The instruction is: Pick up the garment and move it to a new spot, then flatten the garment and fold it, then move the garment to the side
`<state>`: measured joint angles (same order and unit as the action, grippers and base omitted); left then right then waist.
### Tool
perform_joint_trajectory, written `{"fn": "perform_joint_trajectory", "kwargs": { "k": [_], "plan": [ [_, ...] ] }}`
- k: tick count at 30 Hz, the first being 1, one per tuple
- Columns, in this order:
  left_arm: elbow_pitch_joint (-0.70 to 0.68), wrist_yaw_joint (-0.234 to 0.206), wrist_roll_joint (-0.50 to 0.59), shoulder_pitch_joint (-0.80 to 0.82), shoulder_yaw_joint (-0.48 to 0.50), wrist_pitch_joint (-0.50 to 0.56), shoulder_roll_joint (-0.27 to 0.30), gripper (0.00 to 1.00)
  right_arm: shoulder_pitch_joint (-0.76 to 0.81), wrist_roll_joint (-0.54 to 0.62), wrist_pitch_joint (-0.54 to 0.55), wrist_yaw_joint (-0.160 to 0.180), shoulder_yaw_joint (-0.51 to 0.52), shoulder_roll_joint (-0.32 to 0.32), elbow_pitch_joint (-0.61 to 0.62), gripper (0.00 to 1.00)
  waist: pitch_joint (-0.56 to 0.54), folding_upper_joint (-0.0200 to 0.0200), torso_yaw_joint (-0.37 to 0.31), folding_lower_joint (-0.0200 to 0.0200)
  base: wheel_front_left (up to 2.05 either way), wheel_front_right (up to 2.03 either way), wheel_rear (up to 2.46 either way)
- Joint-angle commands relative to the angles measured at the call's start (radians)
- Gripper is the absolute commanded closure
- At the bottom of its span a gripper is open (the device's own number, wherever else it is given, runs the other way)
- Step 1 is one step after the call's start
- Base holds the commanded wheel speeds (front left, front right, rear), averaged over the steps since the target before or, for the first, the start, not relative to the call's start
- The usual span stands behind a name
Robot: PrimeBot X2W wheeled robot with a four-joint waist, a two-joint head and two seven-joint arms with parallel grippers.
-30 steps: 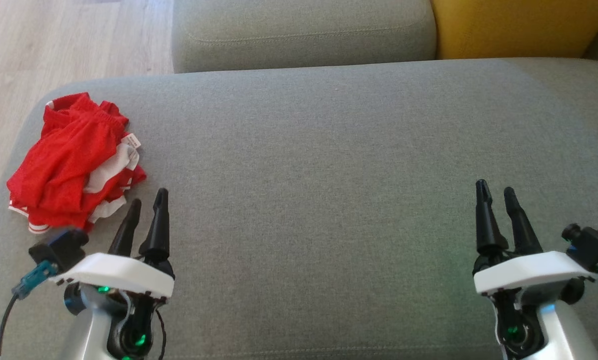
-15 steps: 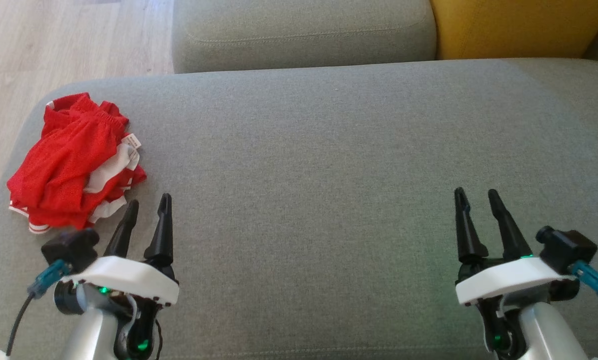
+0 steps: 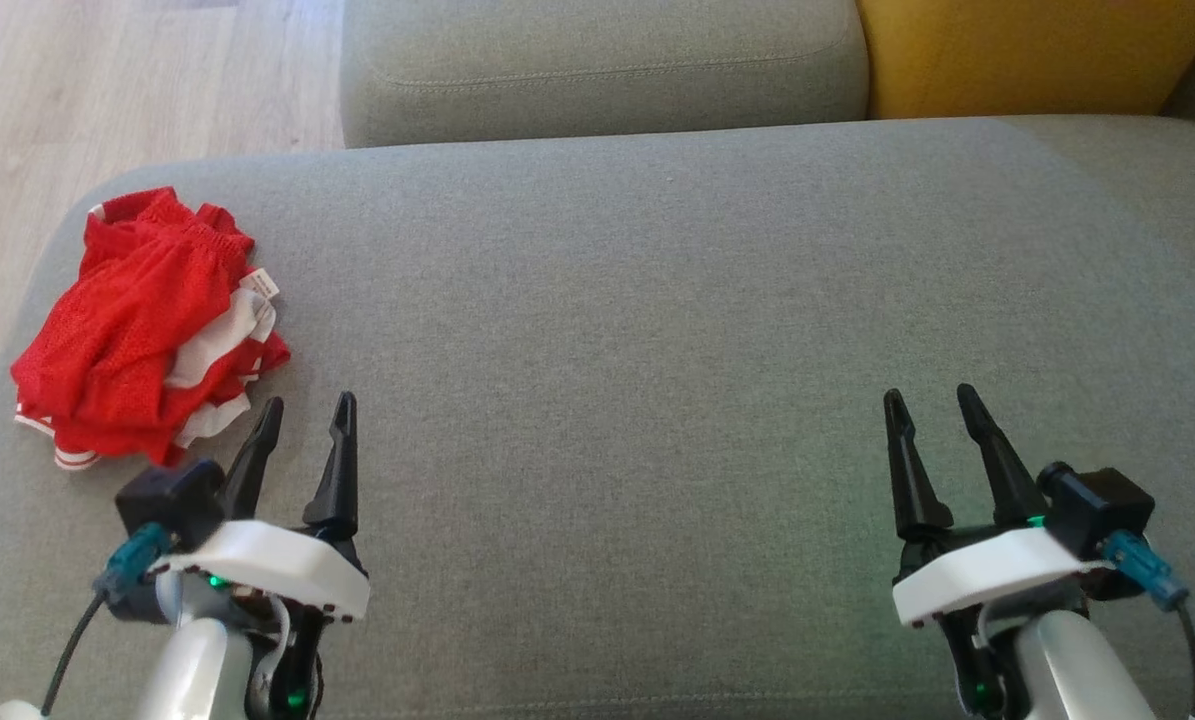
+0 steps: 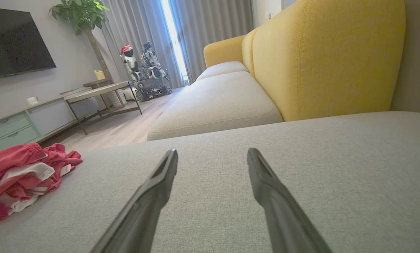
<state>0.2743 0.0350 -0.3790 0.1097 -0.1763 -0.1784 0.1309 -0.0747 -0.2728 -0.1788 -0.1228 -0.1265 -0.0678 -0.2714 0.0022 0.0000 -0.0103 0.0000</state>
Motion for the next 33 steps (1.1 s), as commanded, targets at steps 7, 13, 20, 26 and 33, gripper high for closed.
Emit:
{"fn": "perform_joint_trajectory", "kwargs": {
  "k": [7,13,20,26,33],
  "plan": [
    [-0.021,-0.002,0.079,0.054,0.046,-0.034,0.012,0.00,-0.043,0.076,-0.033,-0.007,-0.015,0.011,0.016,0.00,-0.003,0.0000,-0.001,0.0000,0.00,0.00,0.00],
    [-0.009,0.007,0.135,0.047,0.075,-0.054,-0.001,0.00,-0.040,0.118,-0.054,-0.007,-0.001,0.016,0.006,0.00,-0.005,0.0000,-0.002,0.0000,0.00,0.00,0.00],
    [0.005,0.018,0.200,0.041,0.100,-0.075,-0.014,0.00,-0.040,0.141,-0.074,-0.008,0.009,0.017,0.003,0.00,-0.006,0.0000,-0.002,0.0000,0.00,0.00,0.00],
    [0.012,0.032,0.219,0.039,0.121,-0.083,-0.027,0.00,-0.037,0.120,-0.083,-0.008,0.023,0.017,0.006,0.00,-0.006,0.0000,-0.002,0.0000,0.00,0.00,0.00],
    [0.037,0.048,0.207,0.037,0.144,-0.083,-0.043,0.00,-0.036,0.076,-0.083,-0.008,0.031,0.017,-0.012,0.00,-0.006,0.0000,-0.002,0.0000,0.00,0.00,0.00]
  ]
}}
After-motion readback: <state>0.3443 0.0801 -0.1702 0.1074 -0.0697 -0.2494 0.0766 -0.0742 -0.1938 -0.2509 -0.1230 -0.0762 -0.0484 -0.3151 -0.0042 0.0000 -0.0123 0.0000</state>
